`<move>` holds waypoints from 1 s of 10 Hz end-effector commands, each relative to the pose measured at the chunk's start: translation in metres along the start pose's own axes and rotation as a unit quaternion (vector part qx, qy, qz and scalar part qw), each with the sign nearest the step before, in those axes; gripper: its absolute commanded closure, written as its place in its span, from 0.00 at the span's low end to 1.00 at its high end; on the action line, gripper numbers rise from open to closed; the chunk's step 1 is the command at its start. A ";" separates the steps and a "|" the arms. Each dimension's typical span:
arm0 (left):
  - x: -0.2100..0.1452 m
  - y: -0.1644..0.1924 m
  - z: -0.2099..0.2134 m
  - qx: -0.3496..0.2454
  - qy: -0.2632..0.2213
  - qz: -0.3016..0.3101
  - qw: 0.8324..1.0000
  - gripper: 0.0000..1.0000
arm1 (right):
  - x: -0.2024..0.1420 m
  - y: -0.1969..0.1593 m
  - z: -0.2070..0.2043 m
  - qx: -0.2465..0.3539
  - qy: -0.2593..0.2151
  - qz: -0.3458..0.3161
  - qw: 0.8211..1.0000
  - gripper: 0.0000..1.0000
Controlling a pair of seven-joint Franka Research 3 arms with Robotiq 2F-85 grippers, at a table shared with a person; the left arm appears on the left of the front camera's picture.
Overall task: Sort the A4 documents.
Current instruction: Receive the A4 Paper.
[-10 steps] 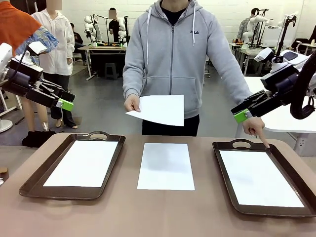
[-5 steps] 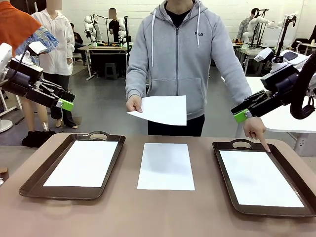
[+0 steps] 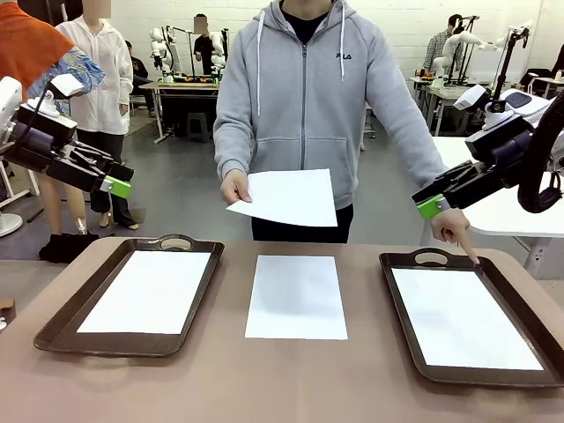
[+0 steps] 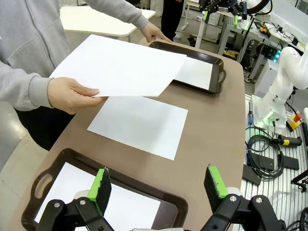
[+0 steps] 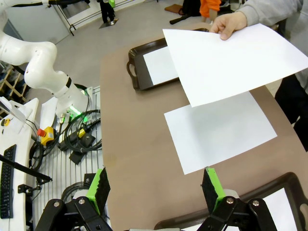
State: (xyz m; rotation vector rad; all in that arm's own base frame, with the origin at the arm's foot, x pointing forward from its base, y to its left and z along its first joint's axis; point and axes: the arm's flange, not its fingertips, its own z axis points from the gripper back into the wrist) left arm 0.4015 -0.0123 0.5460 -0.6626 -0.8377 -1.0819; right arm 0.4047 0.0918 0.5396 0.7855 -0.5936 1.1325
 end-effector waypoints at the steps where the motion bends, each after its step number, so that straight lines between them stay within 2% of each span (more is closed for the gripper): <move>1: 0.000 -0.001 0.001 -0.002 -0.002 -0.004 1.000 0.00 | -0.001 0.001 -0.001 0.000 0.000 0.004 1.000 0.00; 8: 0.000 -0.001 0.001 -0.002 -0.002 -0.004 1.000 0.00 | 0.000 0.000 0.000 0.000 0.000 0.000 1.000 0.00; 10: 0.000 -0.001 0.001 -0.002 -0.002 -0.004 1.000 0.00 | 0.014 -0.009 -0.011 0.004 0.008 -0.035 0.999 0.00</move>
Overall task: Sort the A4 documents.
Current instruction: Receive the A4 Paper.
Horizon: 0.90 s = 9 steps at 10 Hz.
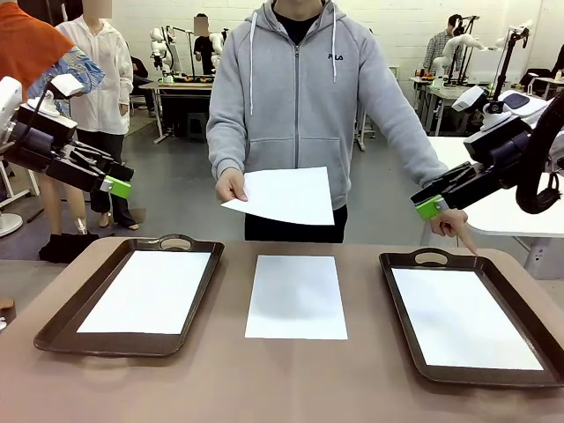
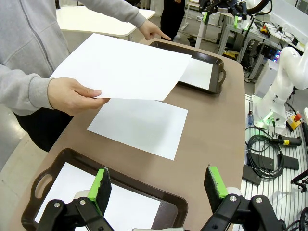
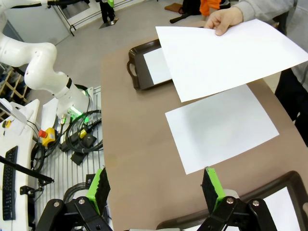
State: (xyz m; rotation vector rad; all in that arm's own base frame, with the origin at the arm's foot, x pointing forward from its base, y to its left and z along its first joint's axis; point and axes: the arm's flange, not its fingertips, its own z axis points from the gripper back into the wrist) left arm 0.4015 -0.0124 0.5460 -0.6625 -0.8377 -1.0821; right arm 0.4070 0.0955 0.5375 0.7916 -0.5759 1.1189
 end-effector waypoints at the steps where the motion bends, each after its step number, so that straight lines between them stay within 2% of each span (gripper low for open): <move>1: 0.000 -0.001 0.001 -0.002 -0.002 -0.004 1.000 0.00 | 0.025 -0.019 -0.010 0.005 0.002 -0.050 0.999 0.00; 4: 0.000 -0.001 0.001 -0.002 -0.002 -0.004 1.000 0.00 | 0.055 -0.060 -0.026 0.031 -0.016 -0.111 0.993 0.00; 6: 0.000 -0.001 0.001 -0.002 -0.002 -0.004 1.000 0.00 | 0.064 -0.095 -0.042 0.054 -0.049 -0.194 0.978 0.00; 9: 0.000 -0.001 0.001 -0.002 -0.002 -0.004 1.000 0.00 | 0.068 -0.138 -0.077 0.076 -0.072 -0.292 0.951 0.00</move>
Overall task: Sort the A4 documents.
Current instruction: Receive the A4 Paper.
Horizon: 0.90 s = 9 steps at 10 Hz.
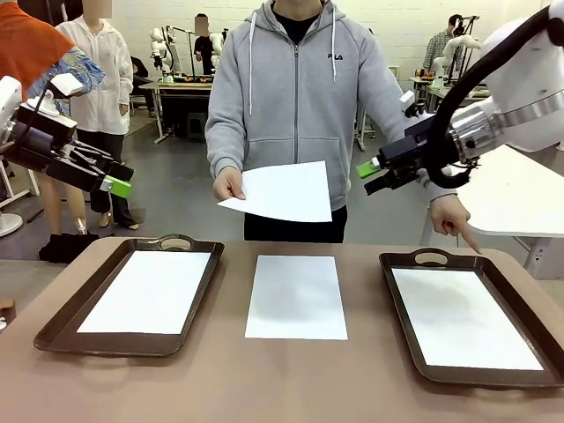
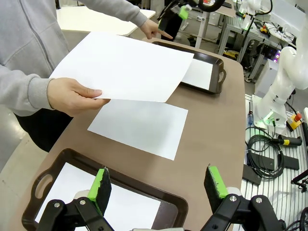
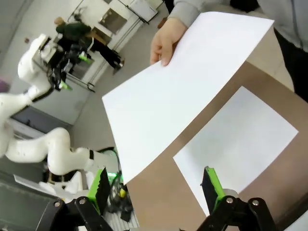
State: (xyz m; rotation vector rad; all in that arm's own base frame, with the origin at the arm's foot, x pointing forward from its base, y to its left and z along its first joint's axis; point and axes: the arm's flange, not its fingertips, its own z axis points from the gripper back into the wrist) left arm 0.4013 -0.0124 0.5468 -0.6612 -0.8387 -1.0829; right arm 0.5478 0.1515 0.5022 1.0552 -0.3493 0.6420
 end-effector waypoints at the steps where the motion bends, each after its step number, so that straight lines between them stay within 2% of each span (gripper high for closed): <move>1: 0.000 0.000 0.000 -0.002 -0.002 -0.003 1.000 0.00 | 0.021 -0.015 -0.021 0.033 -0.025 -0.066 0.997 0.00; 5: 0.000 0.000 0.000 -0.002 -0.002 -0.003 1.000 0.00 | 0.025 -0.042 -0.066 0.045 -0.066 -0.108 0.991 0.00; 9: 0.000 0.000 0.000 -0.002 -0.002 -0.003 1.000 0.00 | 0.016 -0.051 -0.095 0.090 -0.101 -0.136 0.982 0.00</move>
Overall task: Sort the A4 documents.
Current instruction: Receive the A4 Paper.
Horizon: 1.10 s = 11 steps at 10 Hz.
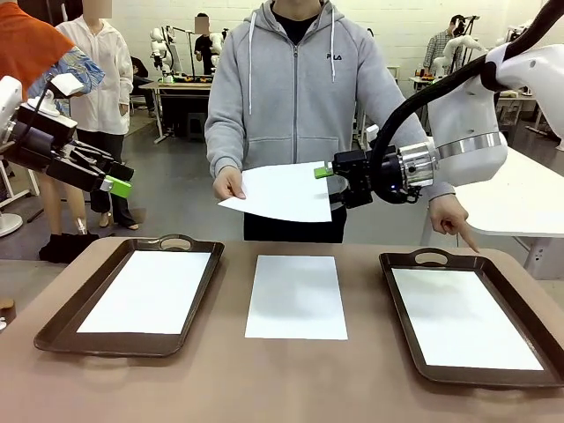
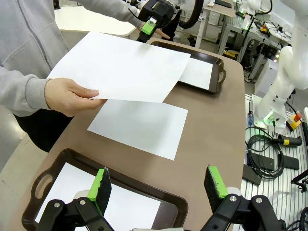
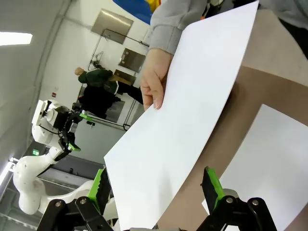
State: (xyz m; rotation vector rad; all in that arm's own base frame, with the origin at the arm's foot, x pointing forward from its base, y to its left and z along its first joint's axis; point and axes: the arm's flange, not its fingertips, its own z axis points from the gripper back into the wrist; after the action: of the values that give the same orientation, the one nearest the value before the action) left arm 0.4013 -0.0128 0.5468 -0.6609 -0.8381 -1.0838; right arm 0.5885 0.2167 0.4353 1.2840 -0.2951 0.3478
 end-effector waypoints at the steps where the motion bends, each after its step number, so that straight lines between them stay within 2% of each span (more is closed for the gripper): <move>1: -0.001 0.000 0.001 -0.002 -0.003 -0.003 1.000 0.00 | -0.003 -0.004 -0.012 0.026 -0.021 -0.008 0.999 0.00; 5: -0.001 0.000 0.001 -0.002 -0.003 -0.003 1.000 0.00 | -0.008 -0.006 -0.026 0.066 -0.033 -0.025 0.997 0.00; 8: -0.001 0.000 0.001 -0.002 -0.003 -0.003 1.000 0.00 | -0.011 -0.011 -0.034 0.078 -0.023 -0.034 0.996 0.00; 11: -0.001 0.000 0.001 -0.002 -0.003 -0.003 1.000 0.00 | -0.011 -0.012 -0.034 0.087 -0.018 -0.035 0.995 0.26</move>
State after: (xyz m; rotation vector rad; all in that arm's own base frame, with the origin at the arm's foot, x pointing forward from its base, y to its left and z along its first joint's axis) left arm 0.4013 -0.0127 0.5468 -0.6607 -0.8380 -1.0836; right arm 0.5828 0.2451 0.4153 1.4333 -0.2328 0.2944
